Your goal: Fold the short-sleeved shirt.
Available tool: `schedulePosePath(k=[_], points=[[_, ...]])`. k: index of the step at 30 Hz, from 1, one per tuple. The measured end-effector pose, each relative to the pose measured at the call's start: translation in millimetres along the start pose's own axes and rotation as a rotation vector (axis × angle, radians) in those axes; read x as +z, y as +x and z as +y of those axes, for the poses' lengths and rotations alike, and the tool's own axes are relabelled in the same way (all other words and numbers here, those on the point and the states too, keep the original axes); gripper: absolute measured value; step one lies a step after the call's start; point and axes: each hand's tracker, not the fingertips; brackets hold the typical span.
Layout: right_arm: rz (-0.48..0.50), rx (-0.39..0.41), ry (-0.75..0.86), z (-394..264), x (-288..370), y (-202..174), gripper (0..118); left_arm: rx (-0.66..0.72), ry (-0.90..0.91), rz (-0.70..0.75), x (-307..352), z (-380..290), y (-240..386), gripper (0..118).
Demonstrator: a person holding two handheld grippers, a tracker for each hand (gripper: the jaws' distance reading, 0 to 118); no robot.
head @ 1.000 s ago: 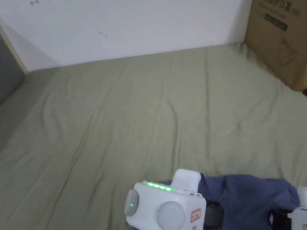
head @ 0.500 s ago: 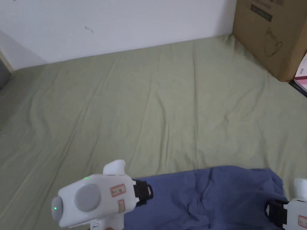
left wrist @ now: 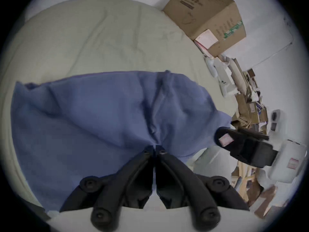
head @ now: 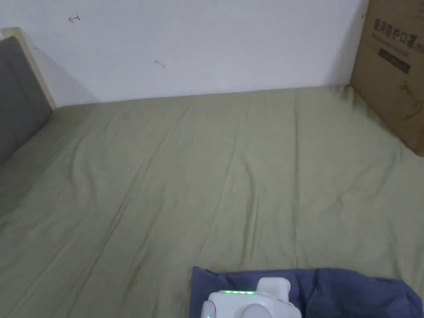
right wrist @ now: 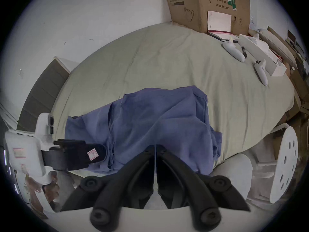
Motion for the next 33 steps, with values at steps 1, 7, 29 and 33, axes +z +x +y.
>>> schedulePosePath(k=[1,7,29,33], points=[[-0.003,0.002,-0.005,0.3,-0.6,0.9,2,0.013,0.014,-0.035,3.6,-0.9,1.9,3],[-0.016,0.009,-0.005,0.8,2.1,-1.3,2,0.004,-0.019,-0.171,-1.4,-9.0,12.6,3],[0.004,0.106,-0.012,9.8,-14.5,-73.4,2,0.476,0.261,-0.418,112.1,-54.2,-230.9,118],[0.009,0.104,-0.019,8.0,-14.2,-82.5,2,0.501,0.168,-0.443,79.9,-44.9,-235.4,118]])
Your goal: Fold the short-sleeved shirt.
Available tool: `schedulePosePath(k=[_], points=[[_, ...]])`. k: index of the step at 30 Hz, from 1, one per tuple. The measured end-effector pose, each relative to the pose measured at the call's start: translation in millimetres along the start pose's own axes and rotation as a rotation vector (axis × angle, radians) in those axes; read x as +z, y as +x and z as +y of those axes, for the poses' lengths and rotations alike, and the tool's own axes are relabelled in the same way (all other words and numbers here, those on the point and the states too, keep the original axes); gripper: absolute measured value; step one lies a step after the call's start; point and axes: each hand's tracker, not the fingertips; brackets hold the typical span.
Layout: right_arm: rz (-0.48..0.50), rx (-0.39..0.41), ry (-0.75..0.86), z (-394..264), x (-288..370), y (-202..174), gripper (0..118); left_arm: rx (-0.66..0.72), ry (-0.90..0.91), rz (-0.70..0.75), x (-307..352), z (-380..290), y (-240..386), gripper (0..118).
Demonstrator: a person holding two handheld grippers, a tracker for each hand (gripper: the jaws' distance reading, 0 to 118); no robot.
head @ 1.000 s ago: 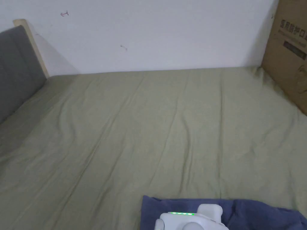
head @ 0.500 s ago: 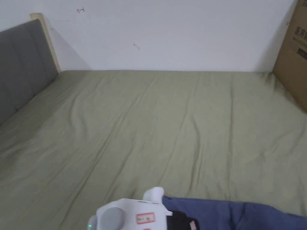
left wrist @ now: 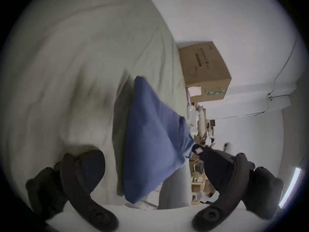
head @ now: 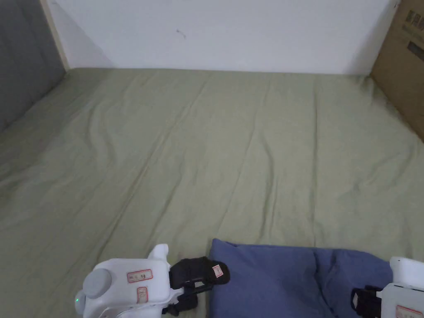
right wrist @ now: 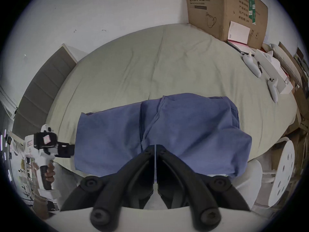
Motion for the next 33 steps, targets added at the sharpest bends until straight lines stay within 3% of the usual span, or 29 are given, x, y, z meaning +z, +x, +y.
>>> schedulePosePath(k=[5,8,9,10,11,12,13,15,20,23,29,33], points=[[-0.01,0.012,-0.014,-5.0,0.0,-3.5,2,-0.07,-0.099,-0.052,-28.3,-0.1,3.6,118],[-0.058,0.055,-0.019,-7.8,-2.0,-6.8,2,-0.031,-0.11,-0.084,-36.0,6.9,-0.9,118],[-0.054,0.051,-0.023,-7.7,-2.9,-7.0,2,0.0,-0.109,-0.14,-37.6,9.3,-3.8,105],[-0.049,0.049,-0.026,-7.8,-3.1,-6.1,2,0.017,-0.111,-0.166,-37.4,11.2,-6.0,74],[-0.037,0.039,-0.028,-7.8,-2.8,-5.8,2,0.021,-0.087,-0.144,-35.3,11.8,-7.7,18],[-0.037,0.035,-0.029,-7.9,-2.4,-6.5,2,-0.002,-0.067,-0.107,-34.5,11.8,-10.4,12],[-0.039,0.035,-0.028,-8.1,-1.6,-7.9,2,-0.051,-0.074,-0.03,-37.3,9.8,-10.8,12],[-0.054,0.042,-0.025,-6.8,0.4,-9.9,2,-0.132,-0.14,-0.008,-36.2,8.3,-15.6,12],[-0.043,0.021,-0.008,0.3,3.7,-14.0,2,-0.11,-0.112,-0.049,-15.1,23.4,-12.8,12],[-0.042,0.038,-0.007,3.2,3.8,-19.2,2,-0.171,-0.126,0.03,3.2,33.9,-10.7,12],[-0.02,0.019,-0.029,2.0,-2.4,-22.3,2,-0.222,-0.103,0.118,75.7,55.3,-18.8,12],[-0.025,0.031,-0.037,-0.1,-7.2,-25.2,2,-0.212,-0.079,0.267,130.2,64.1,-28.6,12]])
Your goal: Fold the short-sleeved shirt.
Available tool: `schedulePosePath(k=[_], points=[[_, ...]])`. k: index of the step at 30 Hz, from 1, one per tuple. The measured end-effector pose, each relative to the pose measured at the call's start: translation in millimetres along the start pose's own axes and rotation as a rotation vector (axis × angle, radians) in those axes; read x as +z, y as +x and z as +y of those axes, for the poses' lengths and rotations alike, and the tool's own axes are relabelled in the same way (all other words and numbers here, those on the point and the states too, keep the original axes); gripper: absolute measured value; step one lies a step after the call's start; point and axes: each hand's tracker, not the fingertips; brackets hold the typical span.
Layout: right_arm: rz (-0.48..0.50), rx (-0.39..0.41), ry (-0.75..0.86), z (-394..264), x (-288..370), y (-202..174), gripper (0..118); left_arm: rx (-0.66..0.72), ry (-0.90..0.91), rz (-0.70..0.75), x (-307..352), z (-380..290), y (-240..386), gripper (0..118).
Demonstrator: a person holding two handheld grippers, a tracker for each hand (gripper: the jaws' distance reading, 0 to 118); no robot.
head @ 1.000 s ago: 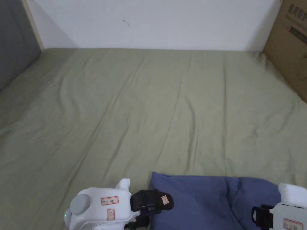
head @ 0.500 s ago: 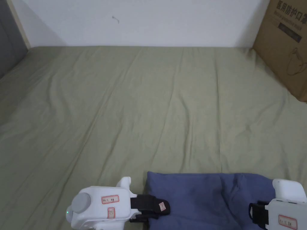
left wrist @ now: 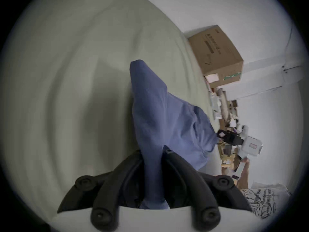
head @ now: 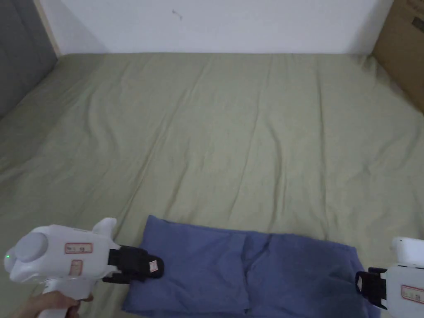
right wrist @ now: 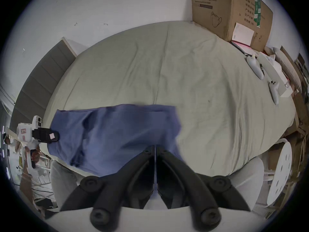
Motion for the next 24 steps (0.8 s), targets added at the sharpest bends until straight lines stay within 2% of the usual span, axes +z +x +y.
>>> schedulePosePath(k=[3,7,13,15,17,24], points=[[0.007,0.0,-0.005,-2.4,-2.0,-0.9,2,0.043,0.031,0.095,27.8,1.7,-15.4,12],[0.017,-0.015,-0.008,-7.1,0.2,-1.6,2,0.08,0.078,0.119,48.1,-4.9,-12.1,12],[0.023,-0.048,-0.012,-11.4,1.7,9.0,2,-0.02,0.073,0.244,45.7,-4.8,49.7,12],[0.026,-0.065,-0.006,-11.4,3.5,13.9,2,-0.024,0.089,0.218,49.1,3.5,78.8,12],[0.025,-0.076,0.003,-10.3,6.1,20.0,2,-0.079,0.112,0.152,48.1,9.0,113.5,12],[0.033,-0.096,0.037,-10.5,17.2,43.2,2,-0.344,0.008,0.166,-18.9,14.0,233.4,12]])
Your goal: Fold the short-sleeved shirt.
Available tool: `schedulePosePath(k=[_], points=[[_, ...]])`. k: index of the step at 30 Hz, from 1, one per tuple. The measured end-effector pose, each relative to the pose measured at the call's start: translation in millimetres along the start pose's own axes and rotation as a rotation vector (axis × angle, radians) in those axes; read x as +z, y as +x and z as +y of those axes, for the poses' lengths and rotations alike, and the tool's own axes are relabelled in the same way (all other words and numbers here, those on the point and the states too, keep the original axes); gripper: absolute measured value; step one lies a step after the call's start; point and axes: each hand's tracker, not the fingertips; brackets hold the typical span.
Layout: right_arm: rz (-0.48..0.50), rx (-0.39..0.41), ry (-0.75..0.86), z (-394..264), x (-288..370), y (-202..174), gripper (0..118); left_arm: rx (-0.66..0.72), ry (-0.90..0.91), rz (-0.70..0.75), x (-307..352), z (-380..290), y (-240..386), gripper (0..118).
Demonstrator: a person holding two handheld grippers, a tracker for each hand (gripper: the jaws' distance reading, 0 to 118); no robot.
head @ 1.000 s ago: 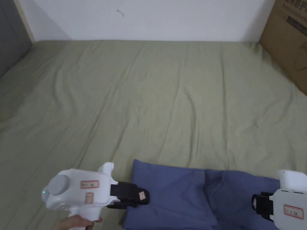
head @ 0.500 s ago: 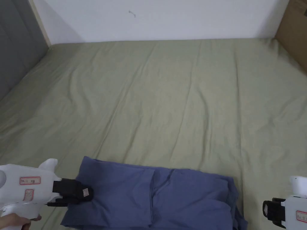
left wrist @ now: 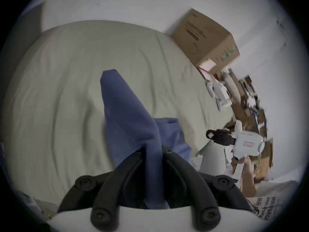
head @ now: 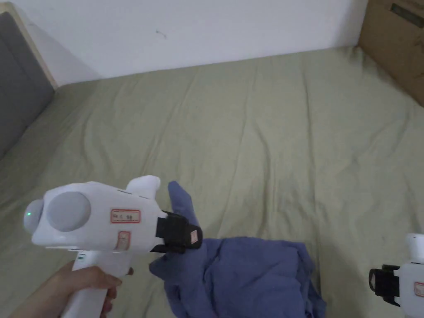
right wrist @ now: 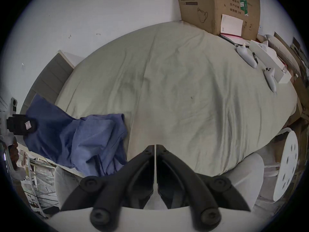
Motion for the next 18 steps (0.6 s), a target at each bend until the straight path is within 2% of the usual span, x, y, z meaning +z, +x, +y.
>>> schedulePosePath(k=[3,5,6,7,8,9,10,11,14,15,16,17,18], points=[[0.003,-0.027,0.007,-1.7,4.2,15.6,2,-0.068,-0.076,-0.062,-44.7,10.1,30.0,13],[0.018,-0.053,0.02,-4.7,7.4,27.4,2,-0.068,-0.137,-0.082,-78.5,13.8,45.6,14],[0.018,-0.066,0.022,-6.4,8.9,33.0,2,-0.088,-0.172,-0.085,-95.2,14.1,53.0,21],[0.016,-0.077,0.025,-8.3,10.4,37.5,2,-0.09,-0.194,-0.089,-109.8,13.2,62.2,32],[0.012,-0.086,0.025,-10.4,11.2,42.1,2,-0.102,-0.222,-0.103,-123.5,13.1,68.2,49],[0.006,-0.1,0.023,-12.2,11.2,47.5,2,-0.101,-0.259,-0.121,-135.0,12.9,74.4,80],[0.005,-0.108,0.019,-13.7,11.1,51.8,2,-0.087,-0.29,-0.137,-142.8,11.9,79.8,100],[0.007,-0.112,0.014,-15.2,10.7,56.4,2,-0.099,-0.312,-0.155,-148.1,9.7,88.7,110],[0.016,-0.126,0.007,-18.9,11.4,65.3,2,-0.143,-0.29,-0.158,-145.0,9.4,97.0,109],[0.018,-0.128,0.008,-19.3,12.1,66.2,2,-0.16,-0.273,-0.141,-138.6,8.9,98.1,105],[0.02,-0.128,0.01,-19.6,12.4,67.1,2,-0.17,-0.255,-0.119,-133.0,9.9,94.7,94],[0.022,-0.128,0.011,-19.4,11.8,67.0,2,-0.171,-0.228,-0.096,-126.8,11.0,90.1,71],[0.023,-0.128,0.012,-19.3,11.3,66.7,2,-0.145,-0.181,-0.075,-117.4,12.0,80.8,61]])
